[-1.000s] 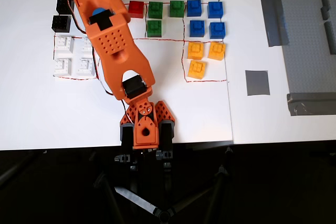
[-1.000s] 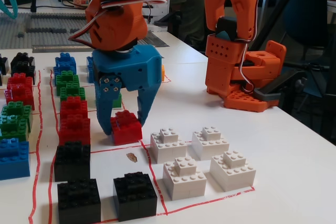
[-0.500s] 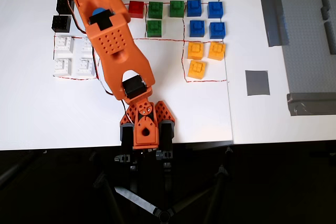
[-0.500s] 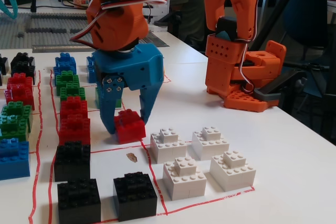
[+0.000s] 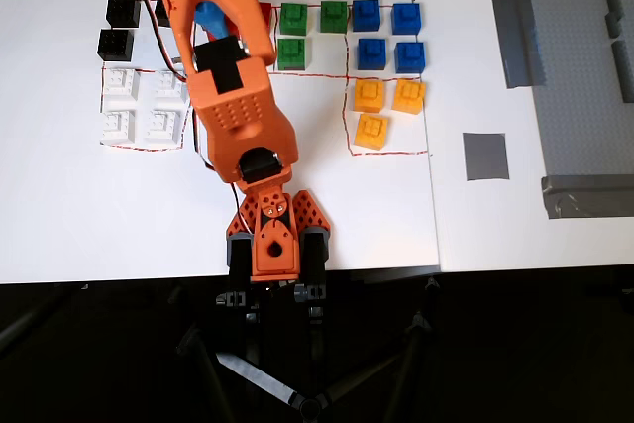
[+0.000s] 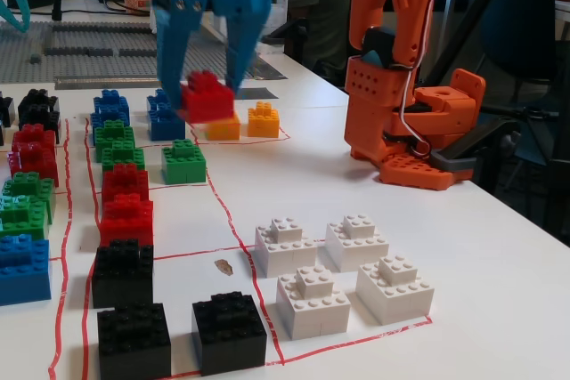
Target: Grab the block and put it in the grey marker
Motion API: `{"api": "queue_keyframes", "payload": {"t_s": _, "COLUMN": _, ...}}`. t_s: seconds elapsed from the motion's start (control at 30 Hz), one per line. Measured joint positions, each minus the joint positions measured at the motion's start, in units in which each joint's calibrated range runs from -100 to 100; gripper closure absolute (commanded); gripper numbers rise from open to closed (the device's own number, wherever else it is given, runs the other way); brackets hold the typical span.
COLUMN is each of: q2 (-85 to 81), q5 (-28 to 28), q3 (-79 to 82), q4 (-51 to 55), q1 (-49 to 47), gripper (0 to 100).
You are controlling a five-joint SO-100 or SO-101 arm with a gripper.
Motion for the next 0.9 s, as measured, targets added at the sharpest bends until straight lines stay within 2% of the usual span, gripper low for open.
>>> {"api": "queue_keyframes", "payload": {"t_s": 0.23, "q2": -3.74, "q5": 5.81, "q3": 6.92, "q4": 0.32, "q1": 16.90, "gripper": 100}}
{"api": "queue_keyframes", "payload": {"t_s": 0.57, "q2": -3.74, "q5": 15.04, "q3": 6.92, "q4": 0.32, "q1": 43.87, "gripper": 100}}
{"api": "queue_keyframes", "payload": {"t_s": 0.9, "q2": 3.48, "q5": 24.81, "q3": 6.74, "q4": -4.08, "q1": 66.17, "gripper": 100}}
